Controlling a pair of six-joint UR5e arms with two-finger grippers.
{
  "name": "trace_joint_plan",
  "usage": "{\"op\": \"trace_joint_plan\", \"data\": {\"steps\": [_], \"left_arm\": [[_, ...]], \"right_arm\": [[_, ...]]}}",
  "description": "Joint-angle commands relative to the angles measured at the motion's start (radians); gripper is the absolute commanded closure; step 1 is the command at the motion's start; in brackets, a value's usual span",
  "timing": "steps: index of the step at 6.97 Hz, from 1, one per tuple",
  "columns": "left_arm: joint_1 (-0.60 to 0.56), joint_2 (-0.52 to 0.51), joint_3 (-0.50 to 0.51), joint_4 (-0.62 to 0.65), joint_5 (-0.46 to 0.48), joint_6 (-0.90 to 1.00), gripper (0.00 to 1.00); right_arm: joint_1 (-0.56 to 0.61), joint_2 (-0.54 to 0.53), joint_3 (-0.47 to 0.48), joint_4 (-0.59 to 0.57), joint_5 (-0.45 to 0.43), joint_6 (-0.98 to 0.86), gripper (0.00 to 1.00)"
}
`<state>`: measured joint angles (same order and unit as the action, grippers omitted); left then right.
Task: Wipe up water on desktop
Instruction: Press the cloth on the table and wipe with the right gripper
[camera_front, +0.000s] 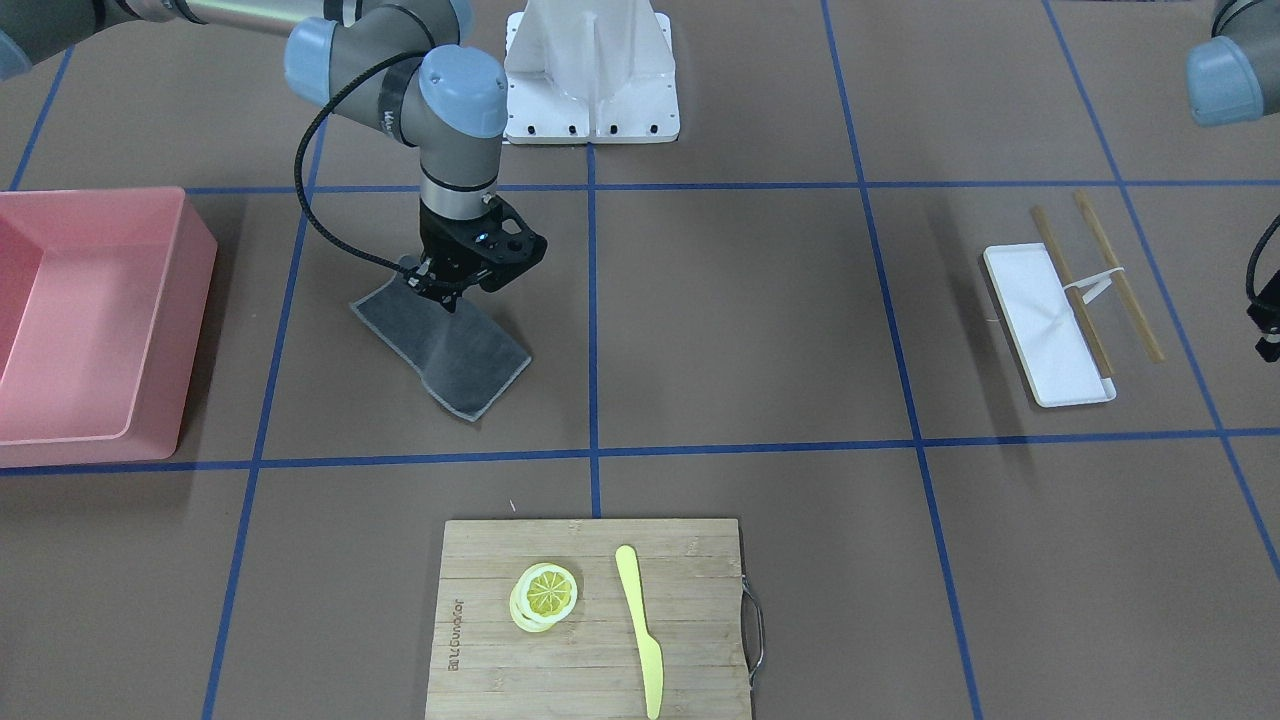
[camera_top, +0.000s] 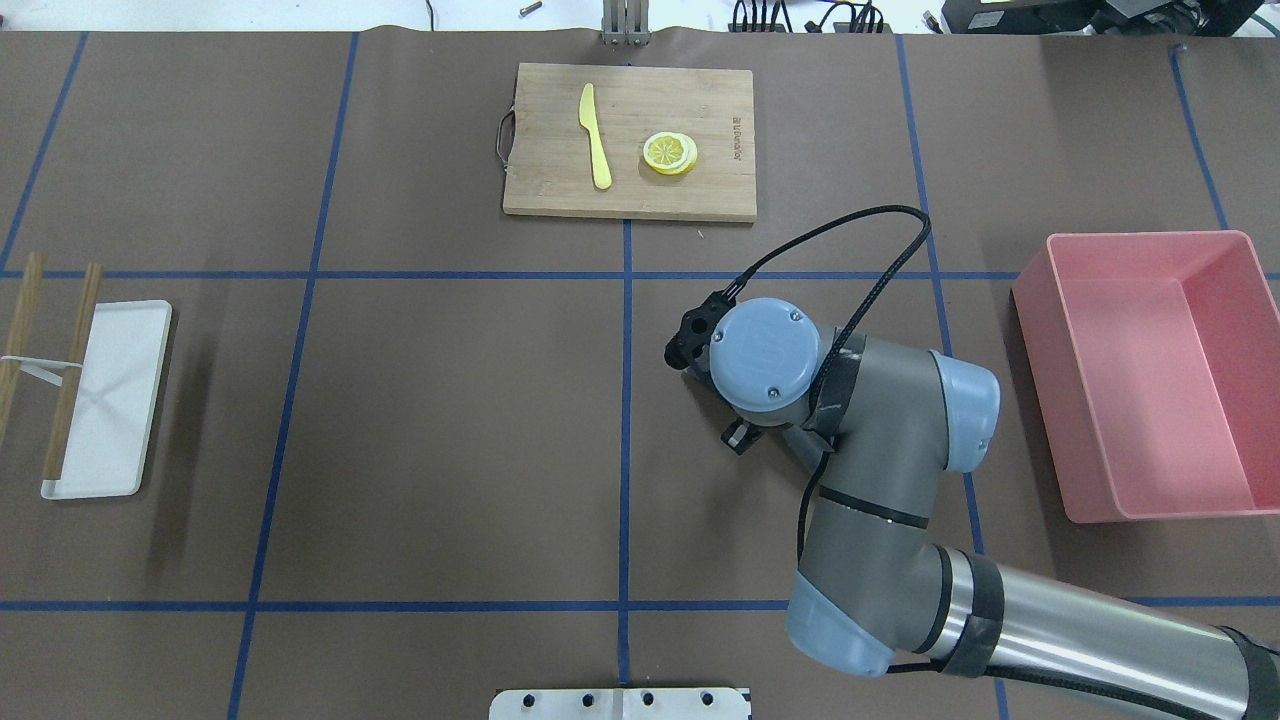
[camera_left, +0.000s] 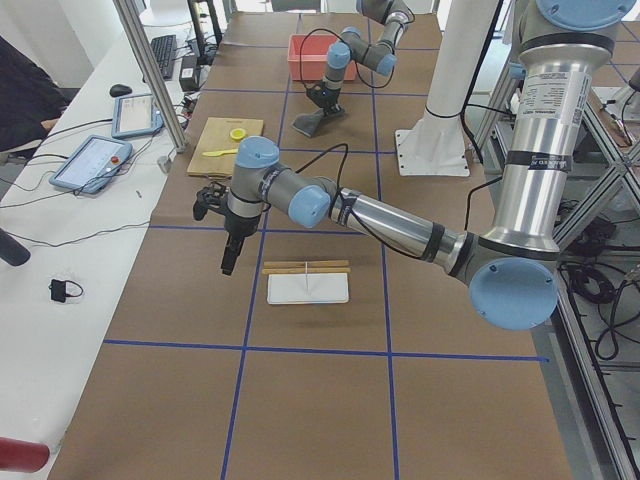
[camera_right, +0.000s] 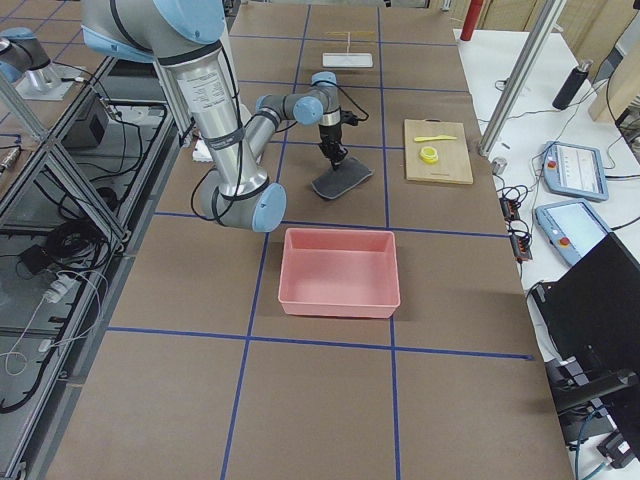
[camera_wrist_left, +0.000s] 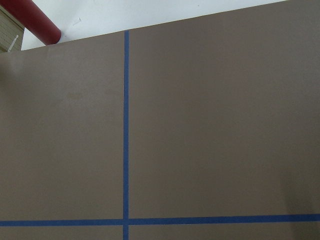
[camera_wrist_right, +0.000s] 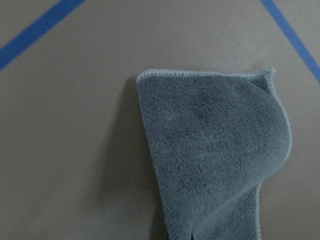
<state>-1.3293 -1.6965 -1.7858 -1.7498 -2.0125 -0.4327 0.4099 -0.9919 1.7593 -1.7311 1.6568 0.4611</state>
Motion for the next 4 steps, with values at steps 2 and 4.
{"op": "trace_joint_plan", "data": {"steps": [2,4], "left_arm": [[-0.03,-0.002,0.009,0.006,0.001,0.077,0.01],[-0.03,-0.002,0.008,0.006,0.0,0.077,0.01]], "right_arm": [[-0.091,0.001,0.04,0.209,0.043,0.206,1.0],[-0.073,0.001,0.054,0.43,0.13,0.336,1.0]]}}
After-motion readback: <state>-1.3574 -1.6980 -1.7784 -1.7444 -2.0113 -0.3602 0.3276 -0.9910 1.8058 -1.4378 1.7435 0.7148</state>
